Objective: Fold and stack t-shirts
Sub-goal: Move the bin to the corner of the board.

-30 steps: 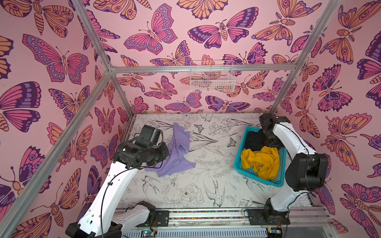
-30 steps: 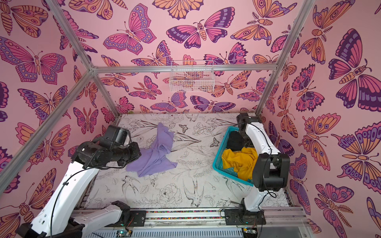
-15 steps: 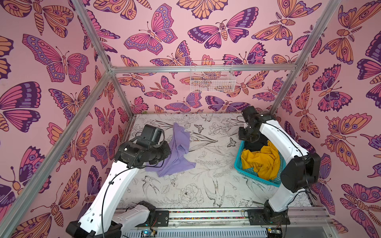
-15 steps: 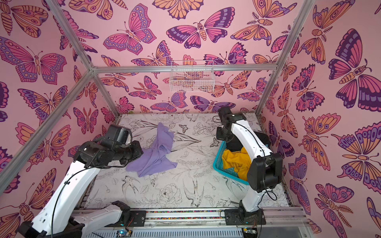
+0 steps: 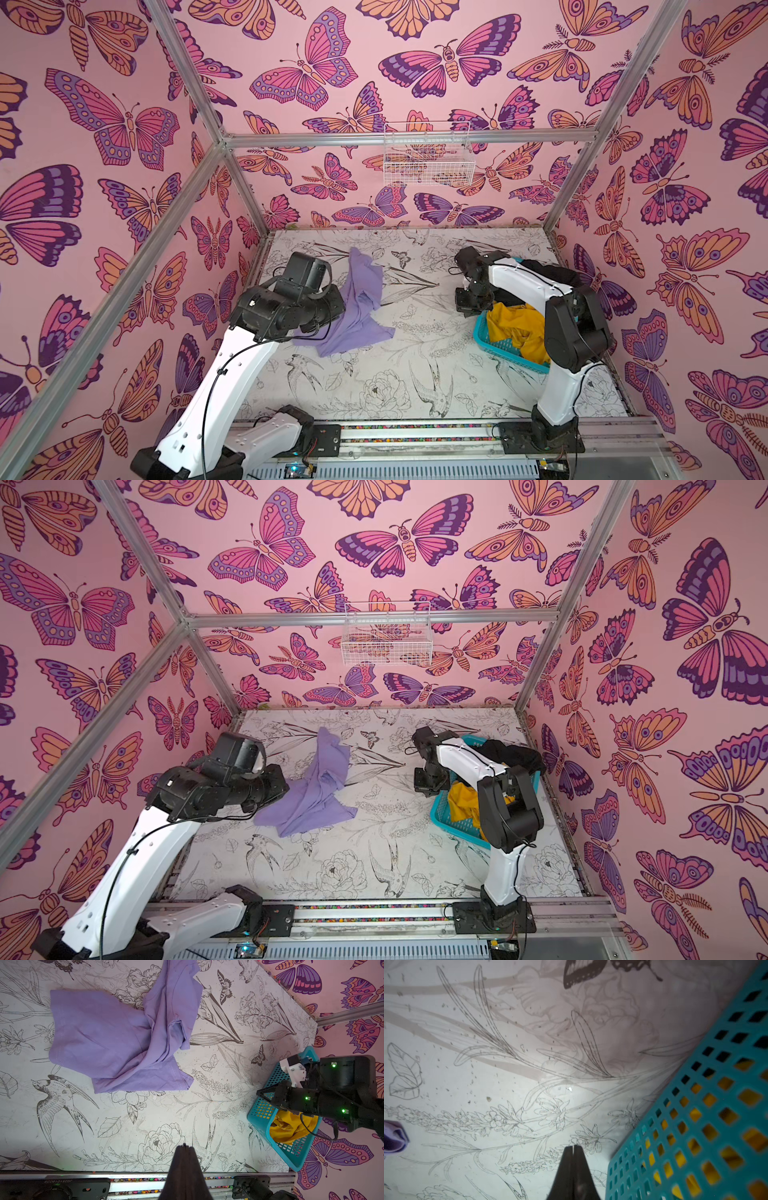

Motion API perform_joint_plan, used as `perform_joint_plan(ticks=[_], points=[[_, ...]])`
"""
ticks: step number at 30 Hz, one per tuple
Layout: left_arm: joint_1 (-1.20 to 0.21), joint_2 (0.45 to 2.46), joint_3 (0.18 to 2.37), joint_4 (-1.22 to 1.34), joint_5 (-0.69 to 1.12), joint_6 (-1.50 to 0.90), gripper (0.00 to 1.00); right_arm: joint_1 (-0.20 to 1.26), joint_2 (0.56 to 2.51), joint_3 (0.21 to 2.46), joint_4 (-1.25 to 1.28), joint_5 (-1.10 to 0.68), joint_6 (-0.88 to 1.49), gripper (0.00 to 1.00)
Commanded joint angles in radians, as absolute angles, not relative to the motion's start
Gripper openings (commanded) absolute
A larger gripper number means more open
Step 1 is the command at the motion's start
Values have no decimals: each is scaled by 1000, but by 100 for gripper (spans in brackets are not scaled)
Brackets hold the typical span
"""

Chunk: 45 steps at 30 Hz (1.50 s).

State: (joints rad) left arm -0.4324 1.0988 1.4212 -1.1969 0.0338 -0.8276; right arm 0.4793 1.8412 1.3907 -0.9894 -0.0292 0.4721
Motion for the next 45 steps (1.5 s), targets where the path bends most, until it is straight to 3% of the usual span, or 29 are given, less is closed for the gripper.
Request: perform_joint_plan(ticks=[1, 8, 18, 27, 31, 34, 39, 45], points=[[-434, 1103, 1409, -1194, 17, -830, 0, 485, 1681, 1296, -1122, 150, 494, 0], [-437, 1117, 1387, -1181, 31, -842, 0, 465, 1526, 1180, -1349, 564, 599, 0], [-443, 1069, 1361, -1181, 18, -862, 0, 433, 1562, 1237, -1336, 604, 596, 0], [-454, 1100, 1399, -1179, 0, -856, 0, 472, 1515, 1446, -1303, 322, 534, 0], [-468, 1112, 1395, -1181, 3, -856, 0, 472, 1544, 1391, -1171, 114, 510, 0], [-478, 1101, 1384, -1181, 2, -865, 0, 470, 1609, 1317, -1074, 61, 493, 0], [-478, 1075, 1385, -1202, -13, -864, 0, 419, 1704, 1250, -1026, 151, 450, 0], [-479, 1043, 1363, -1207, -26, -888, 0, 269, 1708, 1199, -1072, 457, 423, 0]])
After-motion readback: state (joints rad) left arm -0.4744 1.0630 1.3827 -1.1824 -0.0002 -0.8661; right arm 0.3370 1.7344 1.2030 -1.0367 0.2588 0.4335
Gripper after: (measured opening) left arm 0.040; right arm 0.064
